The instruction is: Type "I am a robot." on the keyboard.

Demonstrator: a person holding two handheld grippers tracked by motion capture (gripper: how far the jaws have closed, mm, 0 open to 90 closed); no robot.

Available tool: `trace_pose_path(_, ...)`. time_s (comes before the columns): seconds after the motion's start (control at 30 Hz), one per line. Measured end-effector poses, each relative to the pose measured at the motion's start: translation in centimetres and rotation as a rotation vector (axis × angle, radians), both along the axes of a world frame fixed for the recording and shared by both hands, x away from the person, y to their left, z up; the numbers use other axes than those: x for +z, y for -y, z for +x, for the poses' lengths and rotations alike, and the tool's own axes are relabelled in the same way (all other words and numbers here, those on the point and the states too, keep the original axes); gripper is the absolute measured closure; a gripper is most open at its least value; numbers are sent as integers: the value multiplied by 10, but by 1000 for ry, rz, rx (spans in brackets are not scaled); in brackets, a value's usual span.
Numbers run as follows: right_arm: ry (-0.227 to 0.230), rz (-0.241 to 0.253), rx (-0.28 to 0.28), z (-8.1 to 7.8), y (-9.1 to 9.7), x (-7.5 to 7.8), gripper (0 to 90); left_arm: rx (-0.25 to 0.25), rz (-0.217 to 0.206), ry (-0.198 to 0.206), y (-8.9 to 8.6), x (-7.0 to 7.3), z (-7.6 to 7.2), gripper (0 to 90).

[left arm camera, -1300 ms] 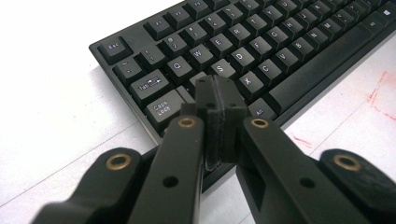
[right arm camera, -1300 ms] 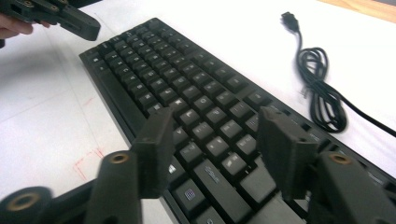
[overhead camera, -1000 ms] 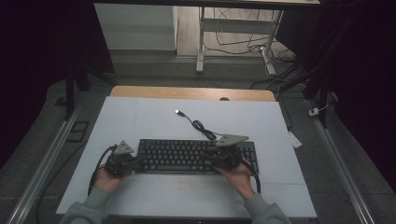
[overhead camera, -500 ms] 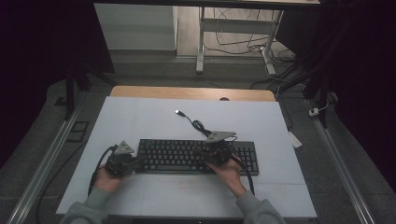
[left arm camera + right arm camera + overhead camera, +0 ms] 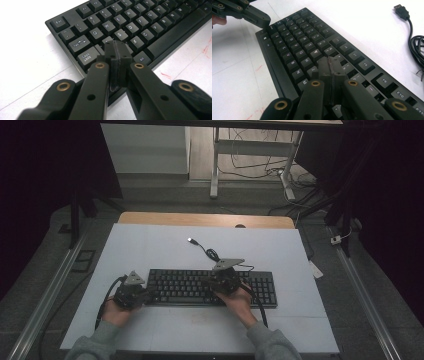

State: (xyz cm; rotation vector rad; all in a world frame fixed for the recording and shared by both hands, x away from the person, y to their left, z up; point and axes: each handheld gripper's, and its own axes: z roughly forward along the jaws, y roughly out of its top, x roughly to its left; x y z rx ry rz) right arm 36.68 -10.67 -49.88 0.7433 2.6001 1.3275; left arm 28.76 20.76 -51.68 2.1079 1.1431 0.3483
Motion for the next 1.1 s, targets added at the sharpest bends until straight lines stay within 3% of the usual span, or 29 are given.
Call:
trace_pose_path(0.6, -3, 3, 7, 5, -10, -3, 897, 7, 27, -8, 1, -6, 5, 885)
trace_pose_path(1.1, -8, -23, 5, 9, -18, -9, 897, -4, 40, -16, 2, -10, 6, 886)
